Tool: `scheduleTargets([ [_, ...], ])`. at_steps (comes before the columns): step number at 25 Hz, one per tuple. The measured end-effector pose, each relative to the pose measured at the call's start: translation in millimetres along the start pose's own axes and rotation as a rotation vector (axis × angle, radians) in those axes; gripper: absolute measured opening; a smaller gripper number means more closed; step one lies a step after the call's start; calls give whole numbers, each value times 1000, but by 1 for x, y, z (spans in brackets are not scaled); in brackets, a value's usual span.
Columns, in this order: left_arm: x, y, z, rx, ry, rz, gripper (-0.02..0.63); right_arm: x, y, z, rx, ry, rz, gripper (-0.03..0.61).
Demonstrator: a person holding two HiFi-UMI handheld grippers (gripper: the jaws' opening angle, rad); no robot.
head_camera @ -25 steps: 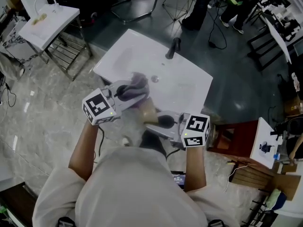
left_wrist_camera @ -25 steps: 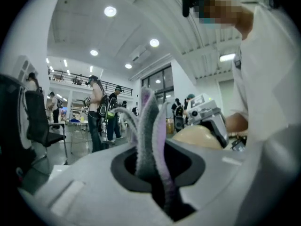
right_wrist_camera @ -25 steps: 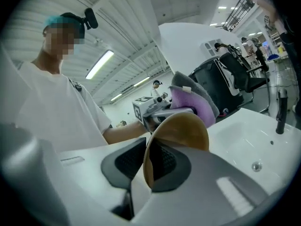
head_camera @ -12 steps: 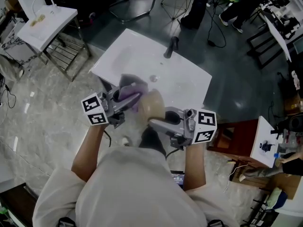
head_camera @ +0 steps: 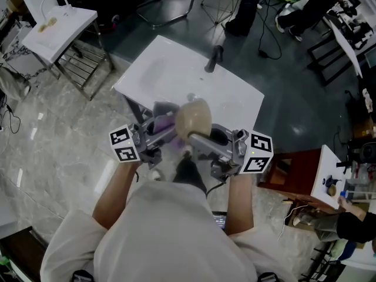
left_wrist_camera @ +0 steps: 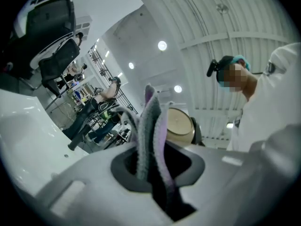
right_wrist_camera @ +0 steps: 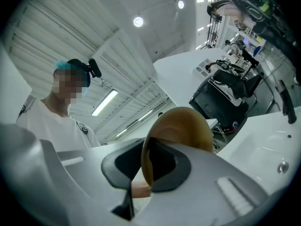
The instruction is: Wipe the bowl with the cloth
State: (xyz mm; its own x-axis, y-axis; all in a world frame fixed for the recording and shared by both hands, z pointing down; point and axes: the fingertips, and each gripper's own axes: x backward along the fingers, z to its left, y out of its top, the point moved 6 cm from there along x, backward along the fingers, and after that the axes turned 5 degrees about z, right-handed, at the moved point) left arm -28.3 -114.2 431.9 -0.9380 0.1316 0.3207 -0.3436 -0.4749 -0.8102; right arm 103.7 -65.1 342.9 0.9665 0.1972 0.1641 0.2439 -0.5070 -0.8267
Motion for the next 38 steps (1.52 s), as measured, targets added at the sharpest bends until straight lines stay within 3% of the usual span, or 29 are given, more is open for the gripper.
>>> scheduleTargets([
  [5, 2, -2, -6, 40, -24, -20, 61, -4, 7, -11, -47, -65, -65, 29],
  [9, 3, -2, -12, 26, -42, -2, 61, -8, 10, -24, -51, -177, -81, 28],
  [14, -4, 3, -26, -42, -52, 21, 61, -9, 0, -43, -38, -373, -27, 26],
  [18, -4, 22, -33, -67, -33, -37, 61, -11, -10, -50, -21, -471, 35, 25],
  [21, -5, 35, -39, -155, -7, -22, 61, -10, -16, -52, -15, -510, 65, 24],
  [26, -14, 41, -46, -340, 56, 112, 61, -12, -32, -51, 71, -591, 240, 23],
  [28, -17, 44, -46, -397, 83, 159, 61, -15, -41, -46, 134, -573, 360, 23],
  [31, -23, 46, -45, -466, 100, 243, 63, -21, -55, -33, 228, -472, 527, 23],
  [38, -30, 46, -37, -526, 132, 354, 63, -19, -72, -17, 223, -307, 629, 32],
])
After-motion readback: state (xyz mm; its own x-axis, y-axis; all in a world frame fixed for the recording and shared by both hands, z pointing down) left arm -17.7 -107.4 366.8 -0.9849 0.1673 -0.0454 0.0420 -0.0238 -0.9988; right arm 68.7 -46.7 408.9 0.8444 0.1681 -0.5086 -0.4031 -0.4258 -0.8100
